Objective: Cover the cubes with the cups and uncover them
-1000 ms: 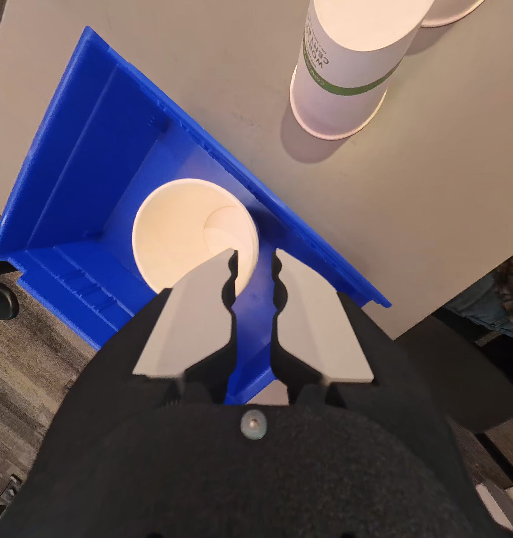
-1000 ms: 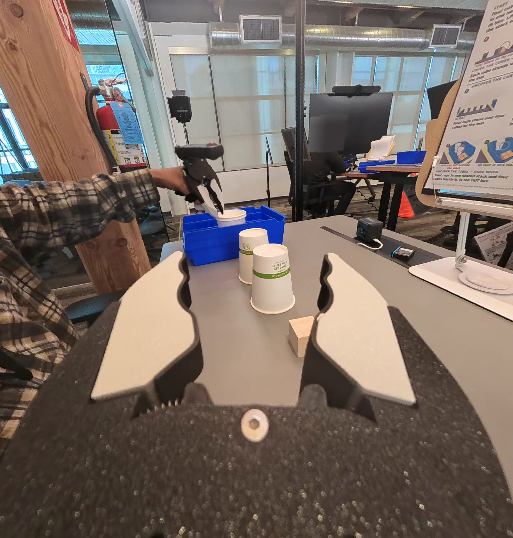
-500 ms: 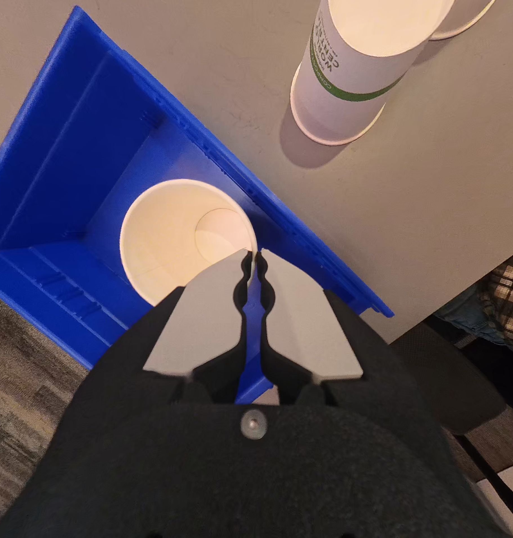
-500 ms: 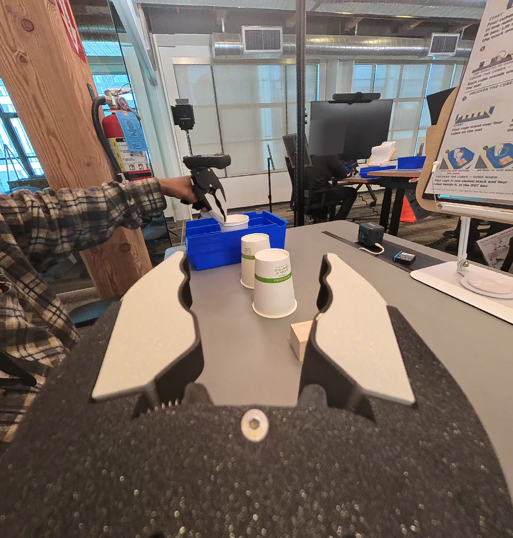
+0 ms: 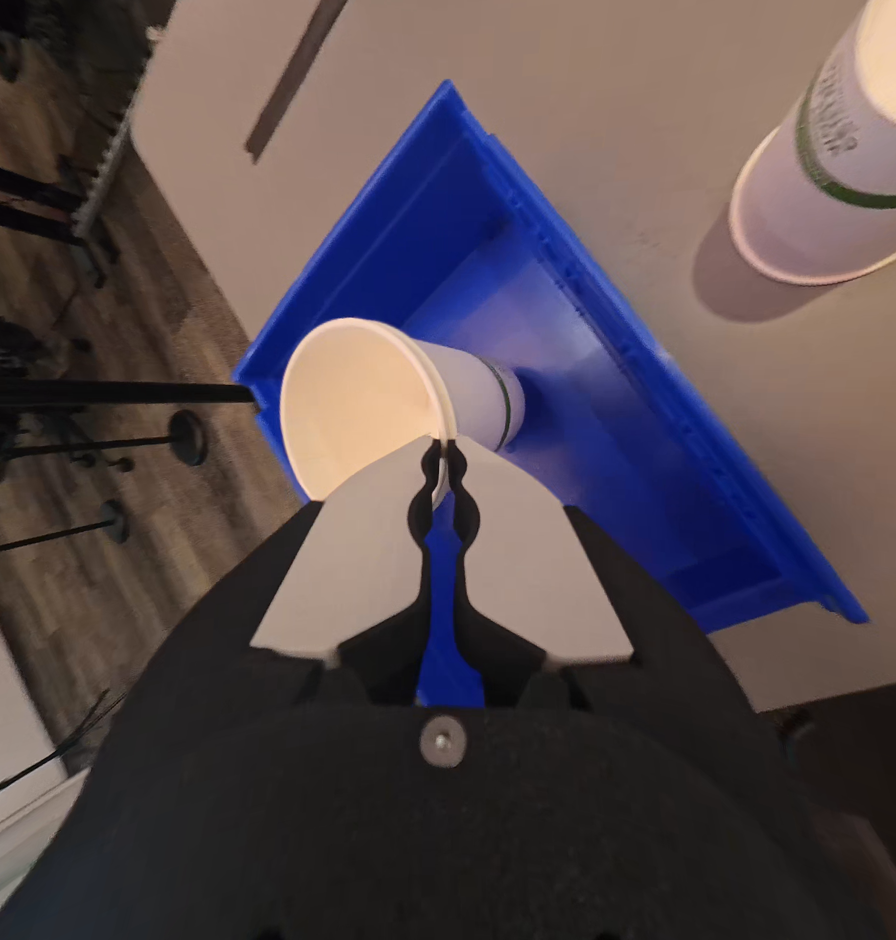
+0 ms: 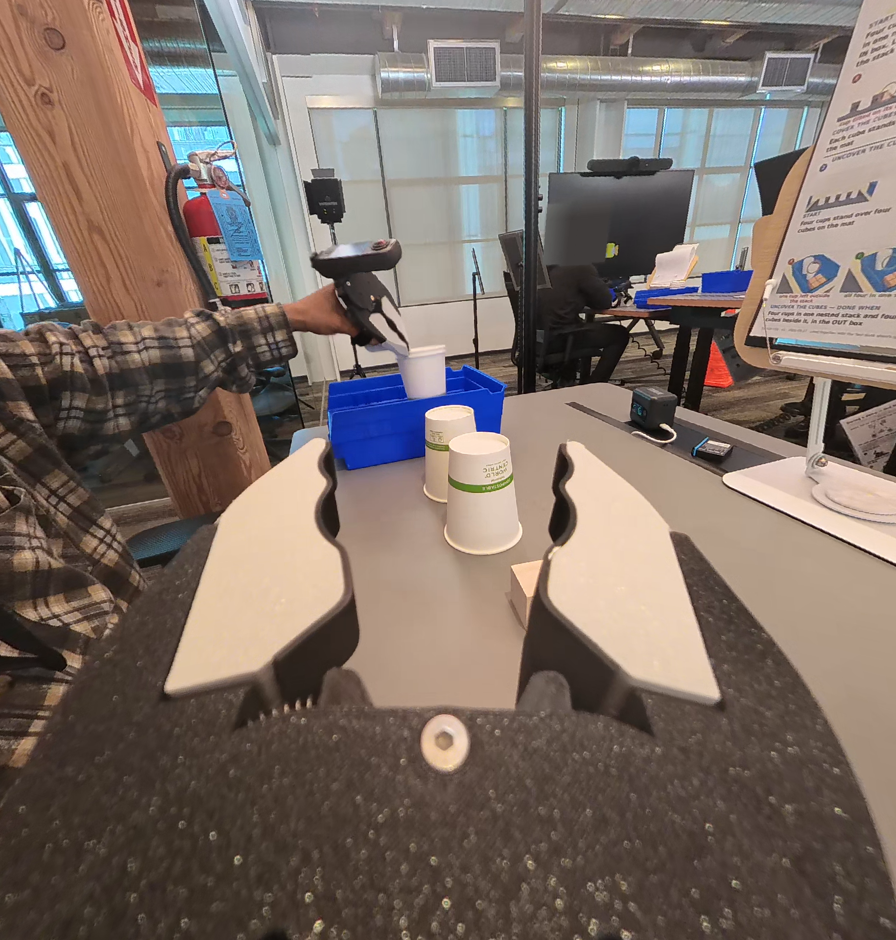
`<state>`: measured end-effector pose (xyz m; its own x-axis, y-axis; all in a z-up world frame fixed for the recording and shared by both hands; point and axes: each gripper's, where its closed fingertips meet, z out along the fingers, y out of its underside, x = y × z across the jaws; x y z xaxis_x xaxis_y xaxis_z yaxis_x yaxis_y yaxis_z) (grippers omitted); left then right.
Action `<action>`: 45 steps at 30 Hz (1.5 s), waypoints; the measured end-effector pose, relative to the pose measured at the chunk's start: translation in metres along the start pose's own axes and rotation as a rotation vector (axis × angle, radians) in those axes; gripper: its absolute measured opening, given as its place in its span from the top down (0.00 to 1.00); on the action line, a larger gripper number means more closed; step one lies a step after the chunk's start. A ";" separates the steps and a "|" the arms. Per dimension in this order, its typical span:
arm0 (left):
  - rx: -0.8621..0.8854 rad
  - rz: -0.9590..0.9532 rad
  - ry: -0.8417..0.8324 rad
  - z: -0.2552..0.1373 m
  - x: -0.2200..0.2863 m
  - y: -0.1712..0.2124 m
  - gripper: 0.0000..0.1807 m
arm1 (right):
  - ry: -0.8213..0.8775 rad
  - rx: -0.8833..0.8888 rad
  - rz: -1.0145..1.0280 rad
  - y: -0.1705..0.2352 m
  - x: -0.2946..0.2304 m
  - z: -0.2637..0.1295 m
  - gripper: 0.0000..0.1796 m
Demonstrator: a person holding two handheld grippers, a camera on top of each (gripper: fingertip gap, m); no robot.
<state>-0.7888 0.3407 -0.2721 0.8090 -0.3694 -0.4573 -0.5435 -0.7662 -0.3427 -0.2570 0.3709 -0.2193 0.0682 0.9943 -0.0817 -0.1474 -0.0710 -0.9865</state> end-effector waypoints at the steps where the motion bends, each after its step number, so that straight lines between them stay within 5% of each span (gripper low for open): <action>1: -0.018 0.011 -0.033 -0.002 -0.004 0.001 0.99 | -0.001 -0.001 0.001 0.001 0.000 0.001 0.55; 18: -0.120 -0.041 -0.085 -0.029 0.003 -0.015 0.99 | -0.015 -0.022 0.002 0.005 -0.004 0.007 0.56; 31: -0.187 0.033 -0.389 0.000 -0.010 -0.005 0.99 | 0.000 -0.056 -0.008 0.013 -0.001 0.012 0.57; 45: -0.109 0.076 -0.588 -0.021 -0.024 -0.007 0.99 | -0.002 -0.083 -0.009 0.021 -0.001 0.019 0.57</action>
<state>-0.7995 0.3440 -0.2419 0.4923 -0.0960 -0.8651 -0.5437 -0.8101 -0.2195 -0.2793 0.3697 -0.2376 0.0669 0.9951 -0.0731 -0.0645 -0.0688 -0.9955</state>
